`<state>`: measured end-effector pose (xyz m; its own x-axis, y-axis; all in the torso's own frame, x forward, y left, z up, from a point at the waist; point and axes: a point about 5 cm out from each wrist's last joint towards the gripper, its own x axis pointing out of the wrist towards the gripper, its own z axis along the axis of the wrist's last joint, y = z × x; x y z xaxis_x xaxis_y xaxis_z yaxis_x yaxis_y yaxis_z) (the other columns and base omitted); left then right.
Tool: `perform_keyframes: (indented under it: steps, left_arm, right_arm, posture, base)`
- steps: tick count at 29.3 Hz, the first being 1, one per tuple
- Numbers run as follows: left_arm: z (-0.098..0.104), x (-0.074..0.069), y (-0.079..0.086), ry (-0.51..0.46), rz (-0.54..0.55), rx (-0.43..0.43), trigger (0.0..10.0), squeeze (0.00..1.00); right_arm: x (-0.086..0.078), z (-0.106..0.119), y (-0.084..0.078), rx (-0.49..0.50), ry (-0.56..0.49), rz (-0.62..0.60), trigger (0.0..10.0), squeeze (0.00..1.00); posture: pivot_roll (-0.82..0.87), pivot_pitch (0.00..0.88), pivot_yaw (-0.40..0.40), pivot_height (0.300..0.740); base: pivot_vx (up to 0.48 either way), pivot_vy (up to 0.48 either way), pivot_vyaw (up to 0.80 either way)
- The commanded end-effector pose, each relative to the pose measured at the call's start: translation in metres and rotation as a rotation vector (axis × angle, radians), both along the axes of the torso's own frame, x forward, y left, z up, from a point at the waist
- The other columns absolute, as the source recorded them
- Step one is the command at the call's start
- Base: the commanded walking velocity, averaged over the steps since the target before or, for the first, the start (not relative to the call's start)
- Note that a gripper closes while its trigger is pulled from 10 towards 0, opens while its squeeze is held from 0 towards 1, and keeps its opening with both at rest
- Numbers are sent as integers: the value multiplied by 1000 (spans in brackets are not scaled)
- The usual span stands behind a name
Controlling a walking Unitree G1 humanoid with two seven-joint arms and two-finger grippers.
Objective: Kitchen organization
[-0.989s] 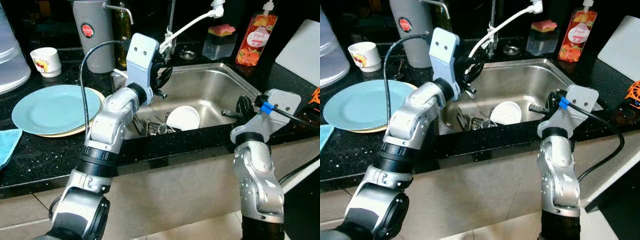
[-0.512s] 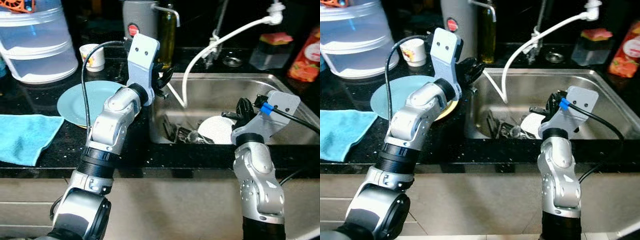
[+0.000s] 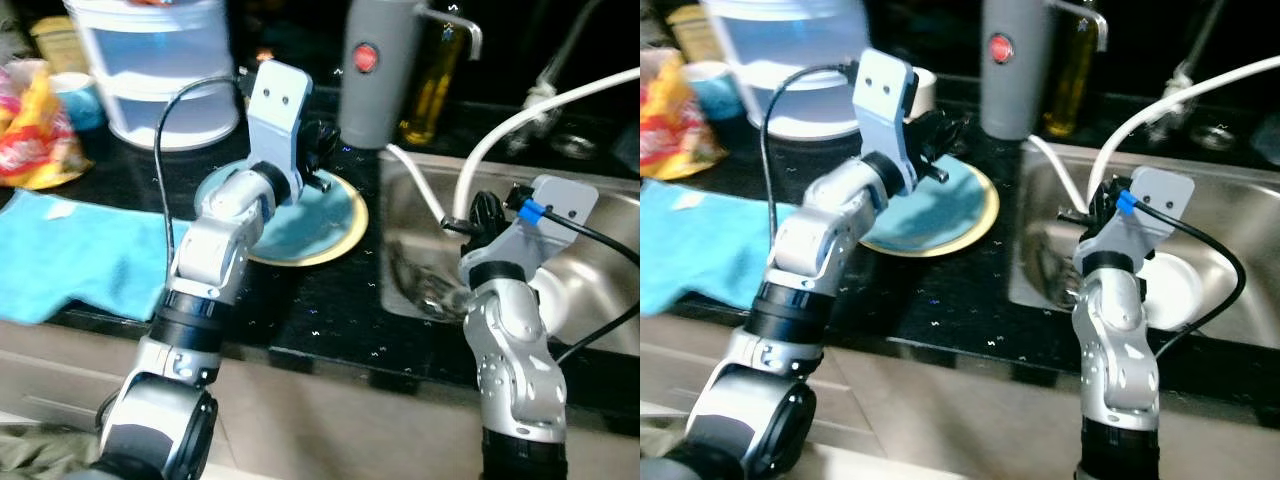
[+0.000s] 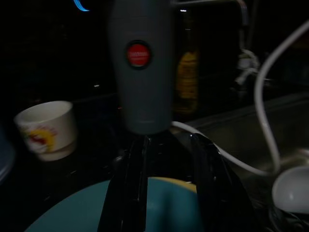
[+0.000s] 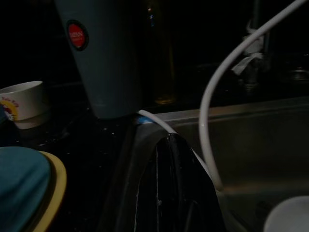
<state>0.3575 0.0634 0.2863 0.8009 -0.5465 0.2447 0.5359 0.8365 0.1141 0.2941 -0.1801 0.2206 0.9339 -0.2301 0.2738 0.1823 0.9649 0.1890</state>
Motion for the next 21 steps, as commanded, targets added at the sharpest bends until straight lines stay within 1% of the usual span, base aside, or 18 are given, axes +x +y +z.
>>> perform_keyframes:
  steps: [1, 13, 18, 21]
  left_arm:
    - [2, -2, -6, 2, -24, -5, 10000, 0]
    - [1, -2, -6, 2, -21, -2, 10000, 0]
    - [1, -2, -5, 3, -20, -3, 10000, 0]
    - [1, -1, -6, 3, -20, -3, 10000, 0]
  right_arm:
    - [0, -6, -6, 9, 31, -25, 10000, 0]
    - [1, -6, -6, 31, 32, -26, 10000, 0]
    - [1, -7, -6, 34, 36, -24, 10000, 0]
    - [1, -6, -5, 25, 34, -23, 10000, 0]
  posture:
    - [180, 0, -32, 740]
    - [182, 0, -32, 740]
    - [182, 0, -32, 740]
    - [183, 0, -32, 740]
  base:
    - [0, 0, 0]
    - [0, 0, 0]
    - [0, 0, -800]
    - [0, 0, -158]
